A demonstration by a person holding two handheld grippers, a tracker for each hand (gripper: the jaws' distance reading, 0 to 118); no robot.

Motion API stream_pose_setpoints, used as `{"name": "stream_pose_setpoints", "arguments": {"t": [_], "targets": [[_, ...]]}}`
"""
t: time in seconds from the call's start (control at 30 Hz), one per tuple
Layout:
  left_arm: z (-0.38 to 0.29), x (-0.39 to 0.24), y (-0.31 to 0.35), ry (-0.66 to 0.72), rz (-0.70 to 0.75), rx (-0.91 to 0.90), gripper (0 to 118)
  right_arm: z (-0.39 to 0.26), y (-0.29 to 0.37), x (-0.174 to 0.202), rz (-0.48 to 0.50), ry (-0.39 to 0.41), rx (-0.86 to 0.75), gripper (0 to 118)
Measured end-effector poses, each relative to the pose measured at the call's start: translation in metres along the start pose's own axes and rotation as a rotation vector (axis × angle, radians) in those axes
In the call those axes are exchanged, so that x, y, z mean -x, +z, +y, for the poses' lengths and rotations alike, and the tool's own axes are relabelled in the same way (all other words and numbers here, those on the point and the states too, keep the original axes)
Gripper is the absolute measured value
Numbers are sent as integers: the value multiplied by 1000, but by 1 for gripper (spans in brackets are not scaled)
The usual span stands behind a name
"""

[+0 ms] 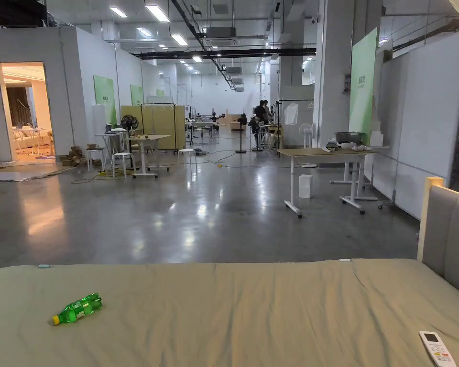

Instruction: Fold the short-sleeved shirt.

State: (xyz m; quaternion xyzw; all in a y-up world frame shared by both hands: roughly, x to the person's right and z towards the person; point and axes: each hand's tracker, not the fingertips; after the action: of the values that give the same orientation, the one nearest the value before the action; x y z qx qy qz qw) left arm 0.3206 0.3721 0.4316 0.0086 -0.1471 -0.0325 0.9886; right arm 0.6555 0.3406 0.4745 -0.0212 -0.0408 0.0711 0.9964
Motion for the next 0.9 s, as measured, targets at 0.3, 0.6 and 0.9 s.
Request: {"name": "stream_pose_setpoints", "arguments": {"t": [0.3, 0.6, 0.9], "targets": [[-3, 15, 3, 1, 38, 2, 0, -4, -2, -1, 11, -20, 15, 0], [-25, 117, 9, 240, 81, 170, 72, -25, -4, 1, 43, -82, 62, 0], [-107, 217, -16, 271, 292, 482, 108, -51, -23, 11, 77, -88, 178, 0]]}}
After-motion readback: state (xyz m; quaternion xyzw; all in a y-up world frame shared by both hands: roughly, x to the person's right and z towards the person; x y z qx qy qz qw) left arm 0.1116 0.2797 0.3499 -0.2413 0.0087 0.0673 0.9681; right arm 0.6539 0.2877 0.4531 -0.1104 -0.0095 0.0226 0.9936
